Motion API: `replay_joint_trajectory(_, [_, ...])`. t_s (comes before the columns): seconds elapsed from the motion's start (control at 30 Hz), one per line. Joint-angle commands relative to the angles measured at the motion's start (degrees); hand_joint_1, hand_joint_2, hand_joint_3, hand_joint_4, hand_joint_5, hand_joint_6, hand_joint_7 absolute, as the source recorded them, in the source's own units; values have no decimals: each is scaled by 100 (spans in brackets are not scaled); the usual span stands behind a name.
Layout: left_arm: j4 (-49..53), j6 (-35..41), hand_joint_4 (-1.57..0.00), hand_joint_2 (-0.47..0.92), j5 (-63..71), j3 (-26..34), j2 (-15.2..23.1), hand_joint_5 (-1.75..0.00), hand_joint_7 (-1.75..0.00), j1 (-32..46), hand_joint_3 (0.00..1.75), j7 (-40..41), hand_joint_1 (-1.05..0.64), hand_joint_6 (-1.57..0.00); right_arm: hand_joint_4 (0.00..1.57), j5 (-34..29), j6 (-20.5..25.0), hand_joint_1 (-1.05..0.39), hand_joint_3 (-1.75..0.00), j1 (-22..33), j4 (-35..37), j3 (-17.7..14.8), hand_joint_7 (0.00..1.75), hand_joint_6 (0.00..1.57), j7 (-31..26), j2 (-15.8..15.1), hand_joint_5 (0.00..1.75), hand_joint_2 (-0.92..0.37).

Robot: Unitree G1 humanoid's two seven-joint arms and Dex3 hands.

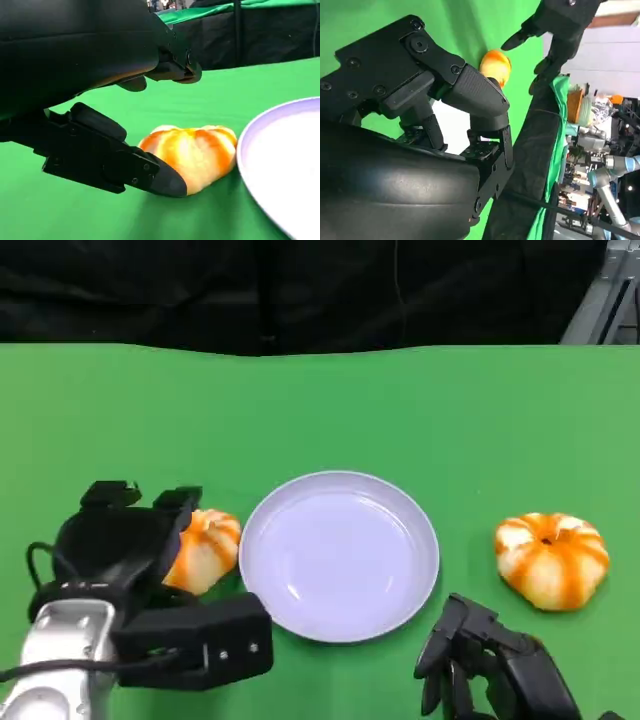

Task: Grasp the bread from the table and place it into the plate.

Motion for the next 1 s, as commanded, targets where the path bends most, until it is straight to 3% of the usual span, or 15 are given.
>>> replay_joint_trajectory(0.03, [340,152,0,92,46,-145,-11,-56,0,-251,5,27,-68,-26,76,-3,80,-52,-133,72,-168,-62,175,59,-39,-92,175,-62])
replay_joint_trajectory(0.27, [1087,147,-1,92,-138,-264,-36,-55,-1,-623,2,180,-66,-27,75,-16,126,-52,-132,135,-261,-45,175,59,-60,-92,175,-63])
replay_joint_trajectory(0.47, [2521,25,-4,92,-383,-421,-170,-48,0,-1297,2,397,-63,-27,74,12,105,-51,-133,170,-275,-38,175,58,-32,-107,175,-62])
replay_joint_trajectory(0.63, [4102,-515,-9,92,-921,-471,-236,-41,0,-1907,2,575,-59,-27,74,19,92,-51,-134,180,-252,-26,175,58,-43,-81,175,-62])
replay_joint_trajectory(0.8, [4698,-1031,-19,92,-1313,-559,-224,-32,-1,-2094,6,691,-44,-32,75,16,131,-50,-134,194,-276,-19,175,58,-43,-80,175,-61])
replay_joint_trajectory(0.93, [4911,-1667,-42,92,-1638,-525,-181,-29,-5,-2096,15,930,-34,-46,75,29,150,-50,-134,193,-286,-15,175,58,-34,-79,175,-61])
replay_joint_trajectory(1.0, [5048,-1878,-73,92,-1735,-512,-182,-35,-9,-2104,10,1186,-24,-75,76,28,142,-50,-134,189,-273,-10,175,58,-33,-73,175,-61])
